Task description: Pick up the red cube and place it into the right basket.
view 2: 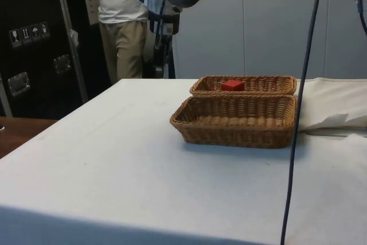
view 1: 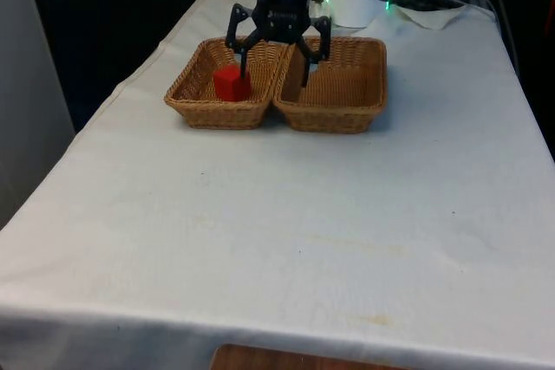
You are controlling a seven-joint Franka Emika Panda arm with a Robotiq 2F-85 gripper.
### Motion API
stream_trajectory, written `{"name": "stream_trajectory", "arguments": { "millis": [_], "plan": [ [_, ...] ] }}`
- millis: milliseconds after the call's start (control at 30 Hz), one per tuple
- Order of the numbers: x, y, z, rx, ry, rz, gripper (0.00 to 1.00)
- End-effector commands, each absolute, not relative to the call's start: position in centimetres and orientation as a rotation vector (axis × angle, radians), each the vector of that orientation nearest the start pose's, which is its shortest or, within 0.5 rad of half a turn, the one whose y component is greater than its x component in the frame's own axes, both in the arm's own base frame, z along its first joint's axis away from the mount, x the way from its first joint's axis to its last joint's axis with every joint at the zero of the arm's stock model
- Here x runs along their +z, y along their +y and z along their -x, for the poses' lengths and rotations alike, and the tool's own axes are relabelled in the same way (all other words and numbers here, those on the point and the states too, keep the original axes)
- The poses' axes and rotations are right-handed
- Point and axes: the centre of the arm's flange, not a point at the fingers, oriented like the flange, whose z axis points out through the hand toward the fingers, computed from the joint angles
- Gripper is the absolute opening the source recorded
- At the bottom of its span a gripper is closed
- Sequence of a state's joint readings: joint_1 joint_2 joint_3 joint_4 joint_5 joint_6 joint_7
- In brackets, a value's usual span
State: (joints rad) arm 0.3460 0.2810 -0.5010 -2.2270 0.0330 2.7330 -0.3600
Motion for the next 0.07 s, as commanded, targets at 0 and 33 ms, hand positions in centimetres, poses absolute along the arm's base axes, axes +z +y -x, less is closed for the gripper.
{"name": "stream_trajectory", "arguments": {
  "millis": [0,33],
  "plan": [
    [28.57,-8.73,-56.76,-0.352,-0.346,3.300,1.00],
    [28.65,-8.66,-56.74,-0.355,-0.346,3.298,1.00]
  ]
}}
